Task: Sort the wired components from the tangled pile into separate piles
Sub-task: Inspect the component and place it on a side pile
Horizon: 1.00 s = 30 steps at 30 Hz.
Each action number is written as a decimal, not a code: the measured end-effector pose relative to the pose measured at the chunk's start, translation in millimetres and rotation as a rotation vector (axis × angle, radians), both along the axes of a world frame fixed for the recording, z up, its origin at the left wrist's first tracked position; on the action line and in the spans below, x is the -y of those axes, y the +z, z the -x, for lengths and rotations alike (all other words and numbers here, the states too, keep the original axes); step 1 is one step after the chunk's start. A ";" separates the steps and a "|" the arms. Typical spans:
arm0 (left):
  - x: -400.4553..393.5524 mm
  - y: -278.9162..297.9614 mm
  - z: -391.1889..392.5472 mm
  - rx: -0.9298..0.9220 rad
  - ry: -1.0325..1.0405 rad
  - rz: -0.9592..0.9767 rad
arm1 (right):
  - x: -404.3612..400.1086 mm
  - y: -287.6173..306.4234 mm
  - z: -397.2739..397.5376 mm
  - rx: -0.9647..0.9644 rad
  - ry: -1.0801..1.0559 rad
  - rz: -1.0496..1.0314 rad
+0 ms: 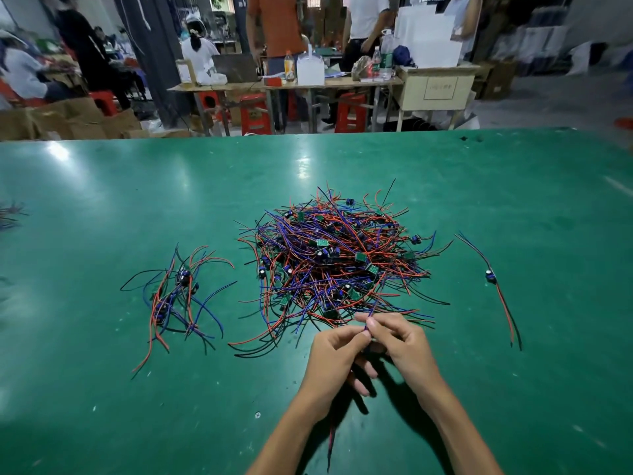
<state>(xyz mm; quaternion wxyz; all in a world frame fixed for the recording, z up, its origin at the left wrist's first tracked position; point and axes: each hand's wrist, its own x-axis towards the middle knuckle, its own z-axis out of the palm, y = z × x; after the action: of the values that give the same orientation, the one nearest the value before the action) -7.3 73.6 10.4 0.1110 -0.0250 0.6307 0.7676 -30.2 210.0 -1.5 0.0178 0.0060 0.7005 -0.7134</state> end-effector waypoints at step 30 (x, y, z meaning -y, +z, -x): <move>3.0 5.7 0.3 0.007 -0.024 0.067 | 13.0 26.7 39.2 -0.016 -0.275 -0.155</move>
<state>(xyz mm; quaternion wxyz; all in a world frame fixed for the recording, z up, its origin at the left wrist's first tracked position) -7.6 70.6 16.1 0.1212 -0.0238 0.6561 0.7445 -69.4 197.1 25.2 -0.0860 0.0976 0.7463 -0.6528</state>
